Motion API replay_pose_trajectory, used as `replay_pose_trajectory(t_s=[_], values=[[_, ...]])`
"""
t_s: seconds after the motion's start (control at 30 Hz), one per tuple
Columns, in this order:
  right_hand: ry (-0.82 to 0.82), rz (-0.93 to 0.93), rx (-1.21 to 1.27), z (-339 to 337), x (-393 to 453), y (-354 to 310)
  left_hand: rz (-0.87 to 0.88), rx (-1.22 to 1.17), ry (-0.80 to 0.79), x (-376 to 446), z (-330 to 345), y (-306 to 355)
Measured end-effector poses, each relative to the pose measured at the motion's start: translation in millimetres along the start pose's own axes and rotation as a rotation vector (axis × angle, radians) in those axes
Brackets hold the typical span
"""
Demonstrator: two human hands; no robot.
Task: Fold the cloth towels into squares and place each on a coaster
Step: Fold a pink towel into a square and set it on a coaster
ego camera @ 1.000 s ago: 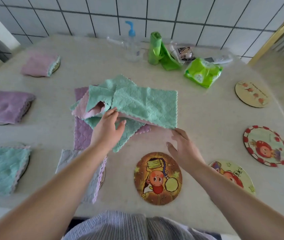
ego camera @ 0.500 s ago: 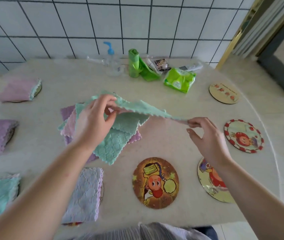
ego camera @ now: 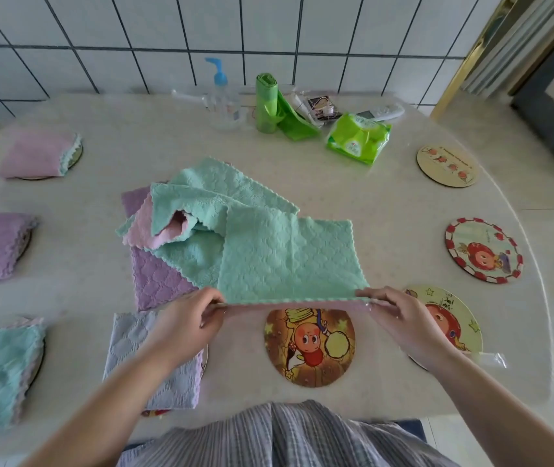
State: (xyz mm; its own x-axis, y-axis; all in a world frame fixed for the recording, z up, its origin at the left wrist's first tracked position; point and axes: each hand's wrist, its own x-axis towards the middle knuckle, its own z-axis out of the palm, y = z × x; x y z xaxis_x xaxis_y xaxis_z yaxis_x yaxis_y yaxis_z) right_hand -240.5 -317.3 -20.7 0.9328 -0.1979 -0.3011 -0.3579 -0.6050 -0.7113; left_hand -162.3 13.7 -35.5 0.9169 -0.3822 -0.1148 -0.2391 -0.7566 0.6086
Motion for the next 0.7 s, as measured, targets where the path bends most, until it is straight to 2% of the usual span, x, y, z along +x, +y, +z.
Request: replay_pose_trajectory(t_s=[0.13,0.23,0.3,0.37,0.43,0.53,0.7], values=[[0.026,0.021,0.041,1,-7,-1,-0.039,-0.092,-0.042,-3,-2,6],[0.023,0.115,0.073,6,-15,2,-0.086,-0.195,-0.121,-7,5,2],[-0.025,0.164,0.043,11,-19,12,-0.133,-0.21,-0.272,-9,10,0],[-0.104,0.223,0.019,18,-24,23,-0.157,-0.132,-0.497,-12,16,0],[-0.175,0.278,-0.023,23,-29,33,-0.161,-0.055,-0.641,-16,25,0],[-0.186,0.296,-0.026,27,-35,39,-0.183,-0.086,-0.608,-20,33,-1],[-0.075,0.259,-0.045,26,-26,42,-0.213,-0.2,-0.351,-13,36,-9]])
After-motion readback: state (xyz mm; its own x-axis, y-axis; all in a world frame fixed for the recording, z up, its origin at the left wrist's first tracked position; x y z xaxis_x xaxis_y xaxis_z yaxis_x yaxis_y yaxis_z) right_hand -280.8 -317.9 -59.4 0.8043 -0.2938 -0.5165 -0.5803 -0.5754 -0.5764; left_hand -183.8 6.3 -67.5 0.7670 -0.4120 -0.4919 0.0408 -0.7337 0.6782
